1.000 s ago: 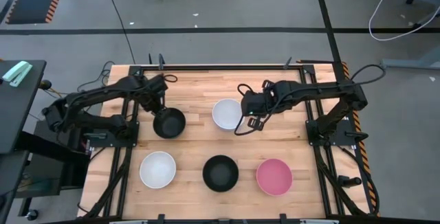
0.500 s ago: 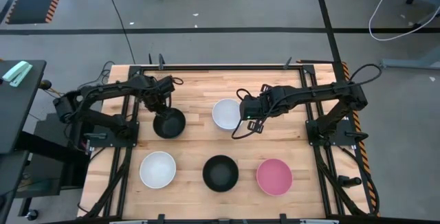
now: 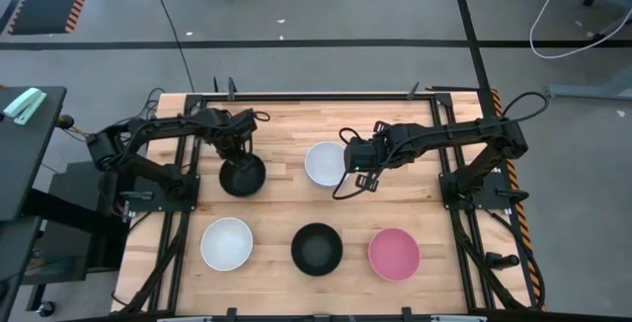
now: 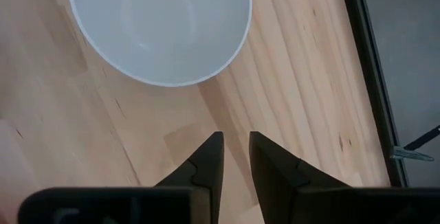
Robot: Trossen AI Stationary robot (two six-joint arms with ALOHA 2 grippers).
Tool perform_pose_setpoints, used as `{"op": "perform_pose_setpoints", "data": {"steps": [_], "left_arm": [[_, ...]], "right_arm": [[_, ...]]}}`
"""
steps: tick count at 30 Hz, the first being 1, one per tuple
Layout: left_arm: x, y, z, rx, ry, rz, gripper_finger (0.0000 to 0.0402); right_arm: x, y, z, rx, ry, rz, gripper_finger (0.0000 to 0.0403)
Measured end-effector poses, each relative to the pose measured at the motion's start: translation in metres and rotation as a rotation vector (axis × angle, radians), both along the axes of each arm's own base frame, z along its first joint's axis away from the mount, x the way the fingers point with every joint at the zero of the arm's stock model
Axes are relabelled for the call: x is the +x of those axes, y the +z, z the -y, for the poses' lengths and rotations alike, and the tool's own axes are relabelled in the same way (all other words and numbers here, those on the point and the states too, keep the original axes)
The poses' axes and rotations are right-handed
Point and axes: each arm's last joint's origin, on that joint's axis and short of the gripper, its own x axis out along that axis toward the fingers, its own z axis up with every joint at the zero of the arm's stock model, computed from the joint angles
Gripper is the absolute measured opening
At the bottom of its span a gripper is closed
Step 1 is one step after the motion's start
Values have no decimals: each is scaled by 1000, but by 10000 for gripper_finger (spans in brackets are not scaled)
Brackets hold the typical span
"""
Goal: Nest bowls inside each other
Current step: Stack the top black bowl on top of the white bowl
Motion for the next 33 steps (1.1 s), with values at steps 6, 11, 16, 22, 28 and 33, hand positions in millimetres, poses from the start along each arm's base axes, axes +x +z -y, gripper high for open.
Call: {"op": "perform_pose_setpoints", "data": {"steps": [6, 11, 16, 22, 28, 33], "left_arm": [[2, 1, -1, -3, -3, 29, 13], [6, 9, -4, 23, -57, 39, 18], [16, 28, -10, 70, -59, 73, 10], [26, 57, -16, 98, -60, 129, 10], [37, 93, -18, 133, -66, 189, 11], [50, 126, -11, 176, -110, 279, 10]], "right_arm": [[1, 0, 0, 1, 0, 5, 78], [1, 0, 0, 1, 0, 9, 78], [1, 0, 0, 1, 0, 10, 78], [1, 0, 0, 1, 0, 10, 78], [1, 0, 0, 1, 0, 10, 78], [-2, -9, 0, -2, -3, -29, 78]]}}
